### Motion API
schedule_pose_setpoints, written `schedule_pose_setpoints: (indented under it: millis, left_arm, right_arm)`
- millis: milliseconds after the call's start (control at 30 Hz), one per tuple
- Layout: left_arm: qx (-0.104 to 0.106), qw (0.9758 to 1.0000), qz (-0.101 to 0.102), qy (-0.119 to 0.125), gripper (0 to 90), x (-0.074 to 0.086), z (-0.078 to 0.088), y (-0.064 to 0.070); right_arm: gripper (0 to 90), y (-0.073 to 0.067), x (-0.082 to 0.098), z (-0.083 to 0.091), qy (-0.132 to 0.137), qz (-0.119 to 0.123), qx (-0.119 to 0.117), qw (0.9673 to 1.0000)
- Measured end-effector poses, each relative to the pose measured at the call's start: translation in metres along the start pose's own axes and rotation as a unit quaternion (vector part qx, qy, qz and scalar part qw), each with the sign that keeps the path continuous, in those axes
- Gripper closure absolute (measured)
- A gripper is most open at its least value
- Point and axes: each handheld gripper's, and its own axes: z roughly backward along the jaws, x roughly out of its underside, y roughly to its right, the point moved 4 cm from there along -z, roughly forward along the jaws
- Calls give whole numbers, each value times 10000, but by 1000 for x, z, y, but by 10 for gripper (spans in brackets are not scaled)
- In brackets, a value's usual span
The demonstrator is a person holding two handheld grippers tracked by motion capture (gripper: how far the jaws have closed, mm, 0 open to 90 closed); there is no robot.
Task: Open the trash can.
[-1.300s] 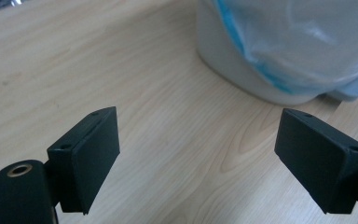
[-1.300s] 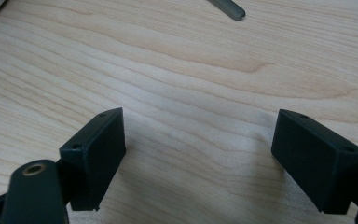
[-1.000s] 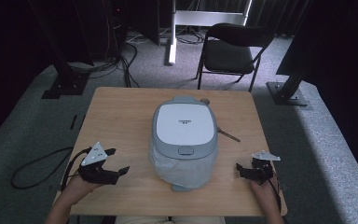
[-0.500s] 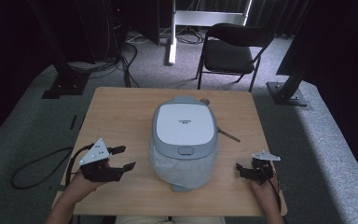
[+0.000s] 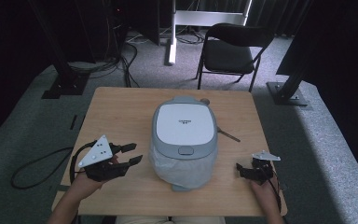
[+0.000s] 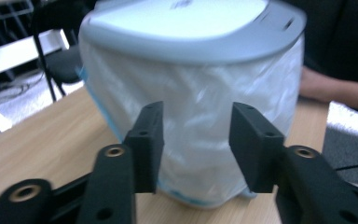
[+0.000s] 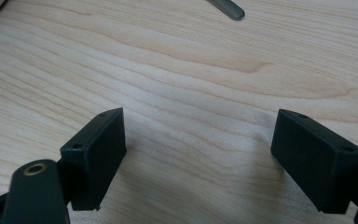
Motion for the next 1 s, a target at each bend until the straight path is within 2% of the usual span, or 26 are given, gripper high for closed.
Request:
schedule_pose_setpoints:
  millis: [100,167,300,367,400,500,667,867,1000]
  left_arm:
    - [74,10000,-58,8,626,-10,-1,7]
    - [230,9997,-118,22,637,-16,-3,12]
    - [372,9991,-147,106,679,-29,-6,21]
    - [584,9981,-86,198,705,-36,-9,25]
    - [619,9978,-90,215,711,-39,-10,27]
    - [591,9979,-154,198,734,-46,-15,31]
    - [523,9983,-36,250,787,-57,-22,31]
    - [684,9971,74,336,787,-67,-30,32]
    - [810,9962,56,321,851,-72,-37,36]
  right_arm:
    - [171,0,0,0,0,-2,1,10000]
    - [171,0,0,0,0,-1,2,10000]
    - [171,0,0,0,-1,-3,3,10000]
    - [171,0,0,0,1,-8,6,10000]
    - [171,0,0,0,-1,-11,7,10000]
    - [171,0,0,0,-3,-13,10,10000]
    - [171,0,0,0,-2,-15,13,10000]
    - [171,0,0,0,-1,-15,13,10000]
    - [171,0,0,0,-1,-16,15,10000]
